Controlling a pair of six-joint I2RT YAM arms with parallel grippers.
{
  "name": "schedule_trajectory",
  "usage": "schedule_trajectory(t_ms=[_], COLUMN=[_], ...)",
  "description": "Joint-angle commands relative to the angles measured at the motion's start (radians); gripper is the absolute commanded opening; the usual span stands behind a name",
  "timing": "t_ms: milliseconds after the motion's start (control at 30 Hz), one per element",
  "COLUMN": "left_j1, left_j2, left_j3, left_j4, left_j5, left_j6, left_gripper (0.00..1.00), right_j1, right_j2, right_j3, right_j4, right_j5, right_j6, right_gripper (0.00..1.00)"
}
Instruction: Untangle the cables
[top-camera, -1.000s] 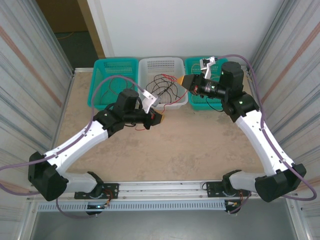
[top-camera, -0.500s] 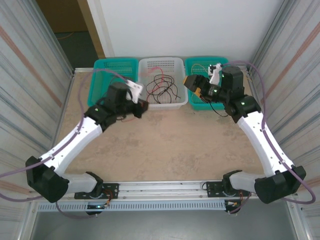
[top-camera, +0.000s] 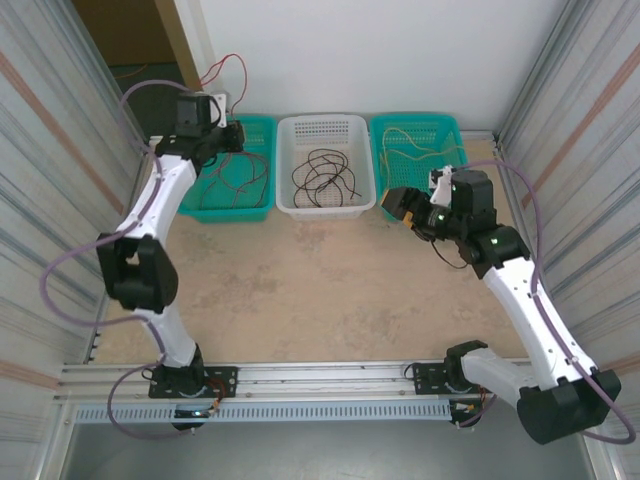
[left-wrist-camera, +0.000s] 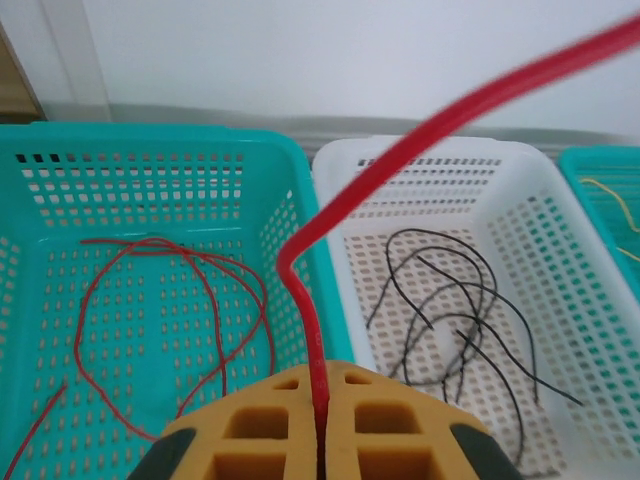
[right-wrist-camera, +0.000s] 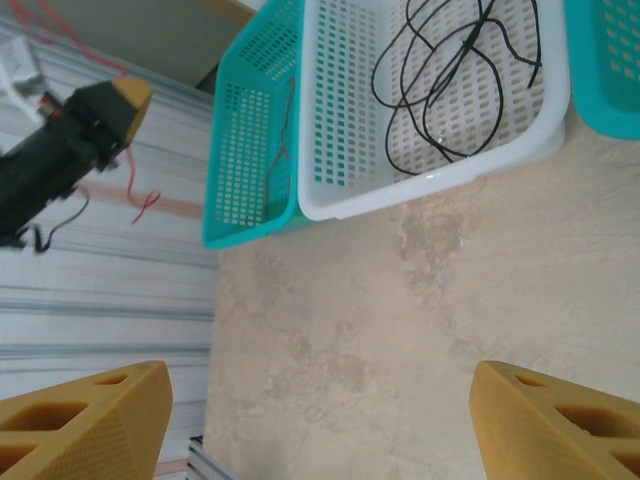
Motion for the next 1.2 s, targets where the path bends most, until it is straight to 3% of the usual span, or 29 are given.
schedule_trajectory(t_ms=[0, 200, 333, 467, 500, 533, 667, 967, 1100, 1167], left_j1=[0.002, 0.008, 0.009, 0.009, 0.008, 0.008, 0.008, -0.036, -0.072, -0.087], left_j2=[0.098, 0.286, 0.339, 0.353, 0.345, 0.332, 0.245, -0.275, -0.553, -0.687], left_j3=[0.114, 0.264, 0.268, 0.269, 0.261, 0.25, 0.21, -0.171, -0.458, -0.627], left_j4=[-0.002, -0.066, -0.047, -0.046, -0.046, -0.043, -0.072, 0.016, 0.133, 0.215], left_j5=[0.029, 0.007, -0.032, -0.056, -0.05, -0.041, -0.094, -0.188, -0.25, -0.326], left_j6=[0.05, 0.08, 0.047, 0.018, 0.009, 0.005, -0.03, -0.051, -0.002, -0.002], left_gripper=[0.0, 0.02, 0.41, 0.59, 0.68, 0.98, 0.99, 0.99, 0.99, 0.99], right_j1=[0.001, -0.031, -0.061, -0.081, -0.087, -0.094, -0.117, -0.124, -0.124, -0.124], right_j2=[-0.014, 0.034, 0.075, 0.091, 0.091, 0.089, 0.077, -0.02, -0.139, -0.192], right_j3=[-0.026, -0.03, -0.018, -0.001, 0.005, 0.012, 0.054, 0.158, 0.081, 0.009], right_j4=[0.007, 0.008, 0.015, 0.012, 0.008, 0.004, -0.021, -0.068, 0.031, 0.091], right_j5=[-0.011, -0.041, -0.075, -0.085, -0.085, -0.085, -0.074, 0.134, 0.222, 0.291], right_j6=[-0.04, -0.064, -0.072, -0.08, -0.084, -0.086, -0.098, -0.145, -0.13, -0.108], right_gripper=[0.77, 0.76, 0.74, 0.74, 0.74, 0.74, 0.77, 0.9, 0.99, 0.99])
